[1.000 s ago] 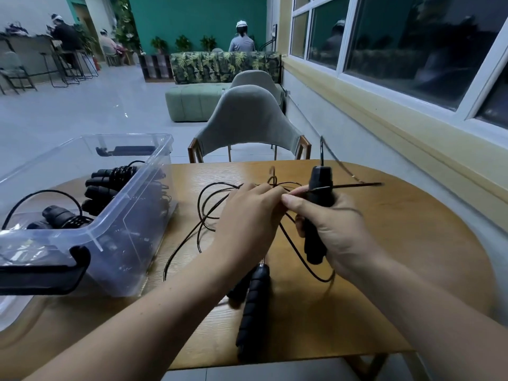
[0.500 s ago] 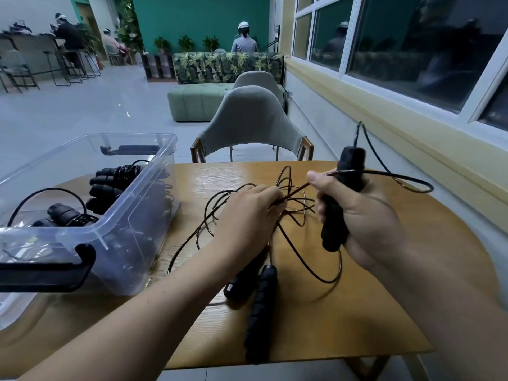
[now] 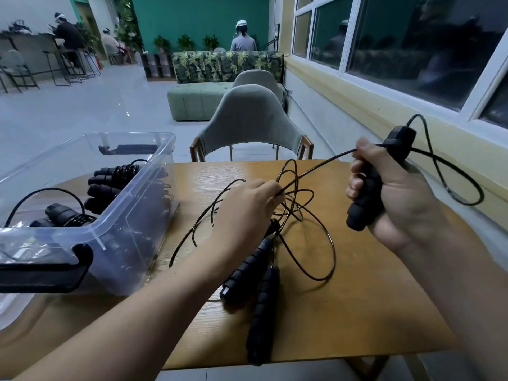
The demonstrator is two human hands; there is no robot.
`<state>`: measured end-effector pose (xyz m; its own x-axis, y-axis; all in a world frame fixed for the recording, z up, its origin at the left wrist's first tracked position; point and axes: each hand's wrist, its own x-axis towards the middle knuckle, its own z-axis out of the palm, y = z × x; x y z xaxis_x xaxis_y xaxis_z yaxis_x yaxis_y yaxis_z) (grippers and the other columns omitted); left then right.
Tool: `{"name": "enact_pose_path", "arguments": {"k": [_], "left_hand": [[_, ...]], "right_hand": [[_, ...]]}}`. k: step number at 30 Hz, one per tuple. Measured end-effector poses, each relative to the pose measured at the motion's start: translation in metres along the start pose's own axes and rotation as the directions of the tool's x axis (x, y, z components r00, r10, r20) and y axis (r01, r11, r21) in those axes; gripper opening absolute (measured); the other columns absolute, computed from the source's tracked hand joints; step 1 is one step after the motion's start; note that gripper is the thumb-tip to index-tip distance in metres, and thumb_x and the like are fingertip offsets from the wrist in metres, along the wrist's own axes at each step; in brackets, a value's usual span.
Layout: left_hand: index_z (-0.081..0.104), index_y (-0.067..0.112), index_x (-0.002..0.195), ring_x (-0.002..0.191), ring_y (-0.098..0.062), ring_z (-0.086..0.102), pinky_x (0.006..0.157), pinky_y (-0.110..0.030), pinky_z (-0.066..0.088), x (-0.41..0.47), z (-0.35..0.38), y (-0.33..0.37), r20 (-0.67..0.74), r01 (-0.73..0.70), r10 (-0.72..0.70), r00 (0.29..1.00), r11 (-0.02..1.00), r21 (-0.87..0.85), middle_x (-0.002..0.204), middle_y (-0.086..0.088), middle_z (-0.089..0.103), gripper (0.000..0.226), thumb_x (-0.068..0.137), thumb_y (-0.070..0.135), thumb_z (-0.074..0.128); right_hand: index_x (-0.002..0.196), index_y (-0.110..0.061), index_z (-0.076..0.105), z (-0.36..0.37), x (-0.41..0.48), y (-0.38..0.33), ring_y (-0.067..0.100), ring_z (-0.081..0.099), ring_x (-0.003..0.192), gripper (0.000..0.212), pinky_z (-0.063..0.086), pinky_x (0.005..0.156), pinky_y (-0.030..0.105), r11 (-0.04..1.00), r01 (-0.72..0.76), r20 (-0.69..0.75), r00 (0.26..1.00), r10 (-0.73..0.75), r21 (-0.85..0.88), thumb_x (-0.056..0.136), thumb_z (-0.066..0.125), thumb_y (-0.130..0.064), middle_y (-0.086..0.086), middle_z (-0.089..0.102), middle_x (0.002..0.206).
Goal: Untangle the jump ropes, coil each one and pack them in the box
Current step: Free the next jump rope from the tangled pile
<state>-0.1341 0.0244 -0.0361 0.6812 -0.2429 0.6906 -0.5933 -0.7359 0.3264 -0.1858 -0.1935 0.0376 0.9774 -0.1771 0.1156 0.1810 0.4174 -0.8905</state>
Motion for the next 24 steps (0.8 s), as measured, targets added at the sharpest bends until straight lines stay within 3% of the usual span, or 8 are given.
{"name": "enact_pose_path", "arguments": {"k": [5,11,15,24], "left_hand": [[0.072,0.018,0.101,0.071,-0.025,0.056,0.059,-0.040,0.047,-0.001,-0.007,0.015,-0.036,-0.036,0.035,0.999,0.999,-0.032,0.084,0.004,0.063,0.018,0.104,0.032,0.063],[0.068,0.016,0.102,0.071,-0.026,0.054,0.058,-0.044,0.046,-0.004,-0.016,0.031,-0.018,-0.084,0.083,0.996,0.996,-0.020,0.085,0.001,0.061,0.026,0.105,0.034,0.050],[0.063,0.015,0.100,0.072,-0.025,0.055,0.061,-0.046,0.047,-0.008,-0.016,0.026,0.032,-0.055,0.057,0.998,0.997,-0.057,0.085,0.002,0.063,0.008,0.103,0.021,0.061],[0.064,0.022,0.095,0.073,-0.015,0.058,0.066,-0.041,0.050,-0.011,-0.006,0.021,0.119,0.034,-0.021,0.993,0.993,-0.109,0.084,0.010,0.068,0.009,0.098,0.028,0.071]], "right_hand": [[0.094,-0.012,0.070,0.007,-0.008,0.020,0.016,0.053,0.062,0.020,0.045,0.060,0.030,0.989,-0.015,0.050,0.999,0.022,-0.147,0.083,0.084,-0.023,0.002,0.065,0.079],[0.107,0.000,0.073,0.017,-0.020,0.046,0.016,0.057,0.066,0.029,0.047,0.062,0.031,0.973,-0.030,0.141,0.988,0.063,-0.227,0.085,0.083,-0.014,0.002,0.068,0.081],[0.104,0.002,0.071,0.020,-0.021,0.054,0.017,0.058,0.063,0.026,0.049,0.057,0.030,0.971,-0.006,0.135,0.990,0.039,-0.237,0.088,0.083,-0.015,0.007,0.066,0.079],[0.104,0.010,0.066,0.019,-0.019,0.049,0.021,0.055,0.065,0.030,0.048,0.058,0.029,0.977,0.022,0.132,0.991,0.006,-0.210,0.091,0.081,-0.013,0.011,0.062,0.079]]}}
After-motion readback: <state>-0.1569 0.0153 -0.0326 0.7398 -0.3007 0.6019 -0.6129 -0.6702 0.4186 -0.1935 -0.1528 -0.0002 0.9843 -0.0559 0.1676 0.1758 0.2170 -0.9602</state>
